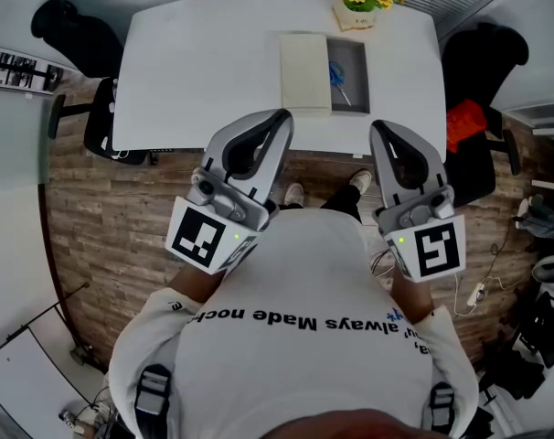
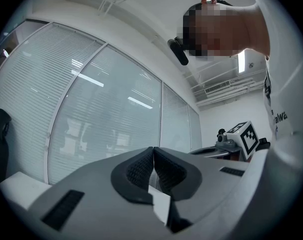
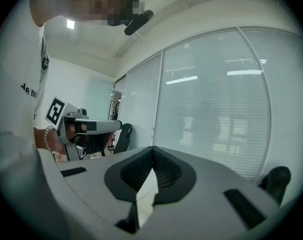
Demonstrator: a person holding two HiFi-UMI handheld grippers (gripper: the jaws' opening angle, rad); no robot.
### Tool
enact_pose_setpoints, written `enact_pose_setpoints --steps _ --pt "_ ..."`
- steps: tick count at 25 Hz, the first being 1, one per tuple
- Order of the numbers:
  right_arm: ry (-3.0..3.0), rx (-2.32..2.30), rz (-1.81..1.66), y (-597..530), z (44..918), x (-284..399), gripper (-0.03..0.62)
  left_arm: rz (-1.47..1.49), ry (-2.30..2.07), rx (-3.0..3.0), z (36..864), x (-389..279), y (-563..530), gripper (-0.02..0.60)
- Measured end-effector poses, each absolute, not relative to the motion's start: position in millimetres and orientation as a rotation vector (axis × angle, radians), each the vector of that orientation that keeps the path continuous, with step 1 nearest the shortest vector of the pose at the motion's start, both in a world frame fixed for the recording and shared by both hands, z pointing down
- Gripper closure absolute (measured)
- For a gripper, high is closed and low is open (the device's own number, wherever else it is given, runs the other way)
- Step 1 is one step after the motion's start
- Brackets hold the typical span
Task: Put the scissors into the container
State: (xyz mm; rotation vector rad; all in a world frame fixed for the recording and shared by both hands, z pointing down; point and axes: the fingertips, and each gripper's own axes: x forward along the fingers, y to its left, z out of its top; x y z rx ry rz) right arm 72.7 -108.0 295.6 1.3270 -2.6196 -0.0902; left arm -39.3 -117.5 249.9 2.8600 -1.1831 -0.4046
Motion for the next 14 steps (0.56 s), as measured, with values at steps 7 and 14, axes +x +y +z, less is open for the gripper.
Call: enact_pose_setpoints --steps 7,14 --pt "-2.61 1.325 -0.085 -107.3 297.1 73.4 0.588 -0.401 -1.195 2.855 252.0 -42.1 -117.0 0.561" --pt "-2.595 1.334 -0.094 -103.7 291.9 74.1 0.588 -0.407 -1.191 2.859 247.3 -43.2 -113.2 0.561"
